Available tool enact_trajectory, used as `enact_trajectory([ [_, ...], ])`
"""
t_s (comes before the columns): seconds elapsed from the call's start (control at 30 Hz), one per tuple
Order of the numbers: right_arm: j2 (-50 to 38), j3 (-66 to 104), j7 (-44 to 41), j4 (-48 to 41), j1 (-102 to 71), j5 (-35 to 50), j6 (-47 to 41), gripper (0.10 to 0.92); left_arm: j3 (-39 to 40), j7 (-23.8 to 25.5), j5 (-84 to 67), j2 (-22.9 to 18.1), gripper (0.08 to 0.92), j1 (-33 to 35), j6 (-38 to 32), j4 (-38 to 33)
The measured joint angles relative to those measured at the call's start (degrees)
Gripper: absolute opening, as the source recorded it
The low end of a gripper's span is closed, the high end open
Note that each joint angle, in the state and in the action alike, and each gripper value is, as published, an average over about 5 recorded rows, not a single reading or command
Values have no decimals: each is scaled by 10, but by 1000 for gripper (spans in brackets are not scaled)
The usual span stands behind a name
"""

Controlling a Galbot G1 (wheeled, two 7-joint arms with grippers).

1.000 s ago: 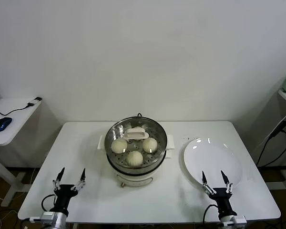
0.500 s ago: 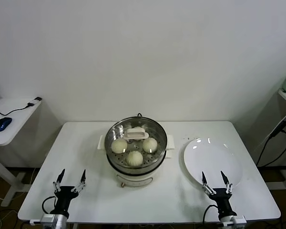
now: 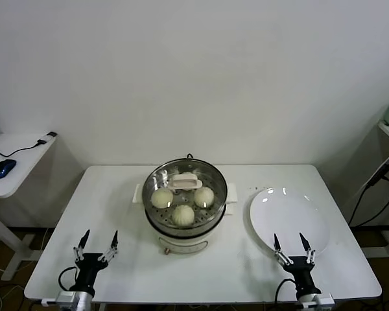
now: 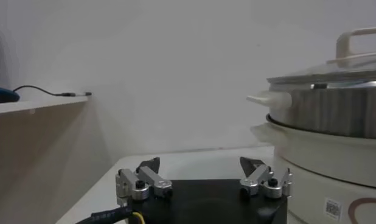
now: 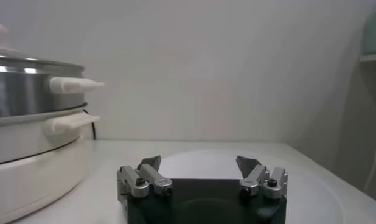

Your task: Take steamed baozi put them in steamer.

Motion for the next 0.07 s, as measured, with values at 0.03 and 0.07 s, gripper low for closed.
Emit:
enact_trajectory([
  [0.03,0,0,0,0,0,0,0,823,0,0,0,0,823,0,0,0],
  [0.07,0,0,0,0,0,0,0,823,0,0,0,0,823,0,0,0],
])
